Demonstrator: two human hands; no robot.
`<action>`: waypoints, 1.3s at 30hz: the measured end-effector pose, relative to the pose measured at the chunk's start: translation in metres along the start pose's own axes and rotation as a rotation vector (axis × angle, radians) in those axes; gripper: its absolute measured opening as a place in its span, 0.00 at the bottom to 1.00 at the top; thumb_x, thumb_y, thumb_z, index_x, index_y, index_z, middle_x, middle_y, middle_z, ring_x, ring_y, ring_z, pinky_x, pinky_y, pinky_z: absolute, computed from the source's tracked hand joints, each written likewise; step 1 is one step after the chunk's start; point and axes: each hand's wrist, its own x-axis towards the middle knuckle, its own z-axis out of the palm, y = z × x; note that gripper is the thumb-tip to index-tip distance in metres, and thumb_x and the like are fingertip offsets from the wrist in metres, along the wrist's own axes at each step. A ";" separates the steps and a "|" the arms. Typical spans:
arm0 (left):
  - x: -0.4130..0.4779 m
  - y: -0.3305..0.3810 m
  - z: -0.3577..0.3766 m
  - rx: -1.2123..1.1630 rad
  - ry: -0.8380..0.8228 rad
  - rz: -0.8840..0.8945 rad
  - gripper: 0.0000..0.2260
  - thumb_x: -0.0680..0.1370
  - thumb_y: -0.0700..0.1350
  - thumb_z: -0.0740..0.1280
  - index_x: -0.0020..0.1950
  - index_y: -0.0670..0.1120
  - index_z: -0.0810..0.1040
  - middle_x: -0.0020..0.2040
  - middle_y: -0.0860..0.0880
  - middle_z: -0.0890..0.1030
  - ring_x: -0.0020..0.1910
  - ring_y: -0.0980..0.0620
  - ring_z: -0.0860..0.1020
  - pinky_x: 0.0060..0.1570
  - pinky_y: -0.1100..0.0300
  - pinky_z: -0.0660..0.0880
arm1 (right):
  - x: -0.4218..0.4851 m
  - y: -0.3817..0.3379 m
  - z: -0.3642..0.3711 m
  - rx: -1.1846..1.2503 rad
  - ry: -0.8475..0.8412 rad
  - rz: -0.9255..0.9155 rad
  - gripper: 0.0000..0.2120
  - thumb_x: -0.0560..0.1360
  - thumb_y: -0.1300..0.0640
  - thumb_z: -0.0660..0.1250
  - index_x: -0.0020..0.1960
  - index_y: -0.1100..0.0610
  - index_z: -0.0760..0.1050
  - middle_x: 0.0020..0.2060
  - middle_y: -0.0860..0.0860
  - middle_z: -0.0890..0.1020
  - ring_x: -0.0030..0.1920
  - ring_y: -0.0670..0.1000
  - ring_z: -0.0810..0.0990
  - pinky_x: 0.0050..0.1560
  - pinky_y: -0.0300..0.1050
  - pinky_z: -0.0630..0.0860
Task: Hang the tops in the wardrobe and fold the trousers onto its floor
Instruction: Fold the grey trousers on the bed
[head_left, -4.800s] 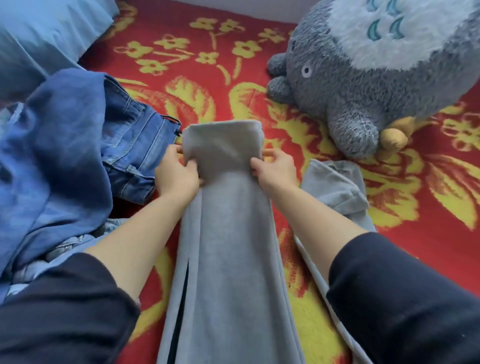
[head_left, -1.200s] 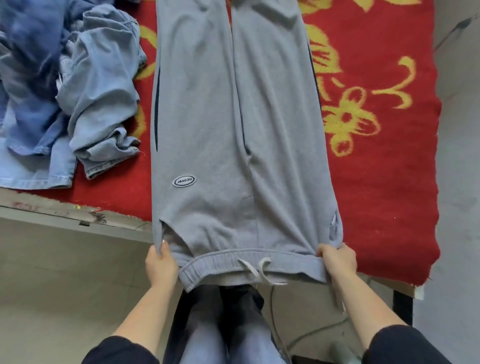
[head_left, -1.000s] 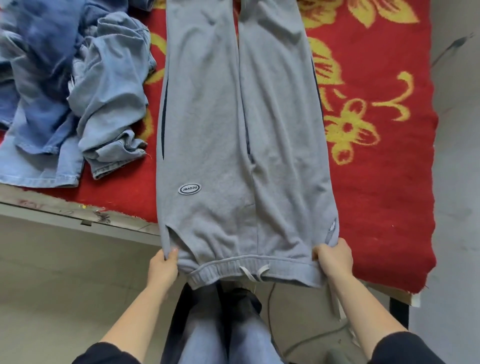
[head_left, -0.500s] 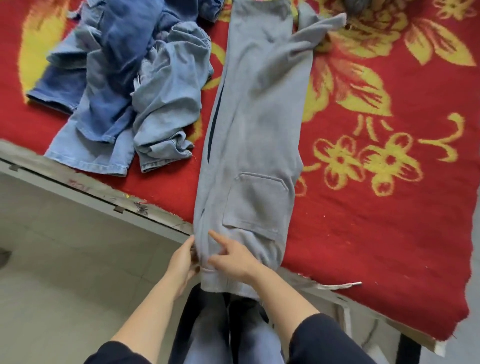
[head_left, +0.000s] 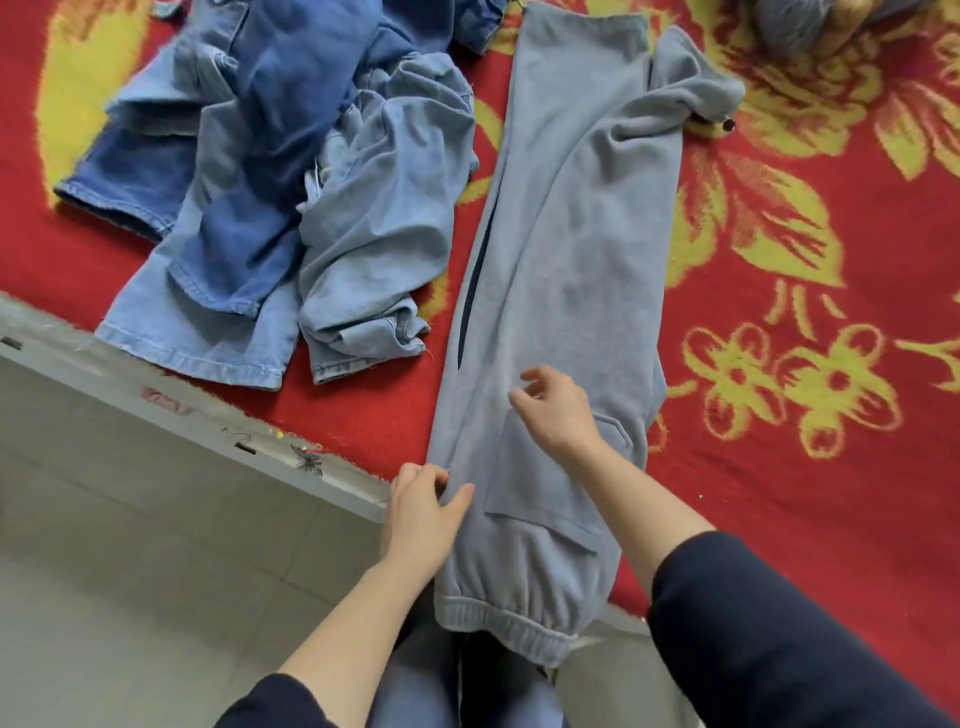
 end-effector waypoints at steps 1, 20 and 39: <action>0.007 0.002 -0.002 0.005 -0.004 -0.017 0.11 0.75 0.54 0.69 0.38 0.51 0.71 0.43 0.53 0.70 0.45 0.52 0.73 0.41 0.61 0.64 | 0.013 -0.011 0.004 -0.022 0.010 -0.006 0.20 0.74 0.52 0.65 0.64 0.58 0.73 0.55 0.55 0.80 0.57 0.55 0.77 0.56 0.47 0.72; 0.079 0.013 -0.058 0.071 -0.353 -0.128 0.10 0.67 0.56 0.67 0.41 0.52 0.73 0.37 0.55 0.79 0.39 0.54 0.77 0.35 0.58 0.71 | 0.086 -0.052 0.019 -0.045 0.013 -0.018 0.08 0.73 0.51 0.63 0.40 0.55 0.73 0.36 0.47 0.78 0.38 0.48 0.75 0.34 0.42 0.67; 0.317 0.234 -0.017 0.123 0.018 0.306 0.11 0.76 0.54 0.66 0.47 0.47 0.76 0.47 0.48 0.80 0.48 0.47 0.77 0.40 0.59 0.65 | 0.351 -0.080 -0.180 0.604 0.580 0.234 0.17 0.72 0.51 0.65 0.55 0.62 0.76 0.53 0.58 0.81 0.54 0.59 0.81 0.58 0.53 0.77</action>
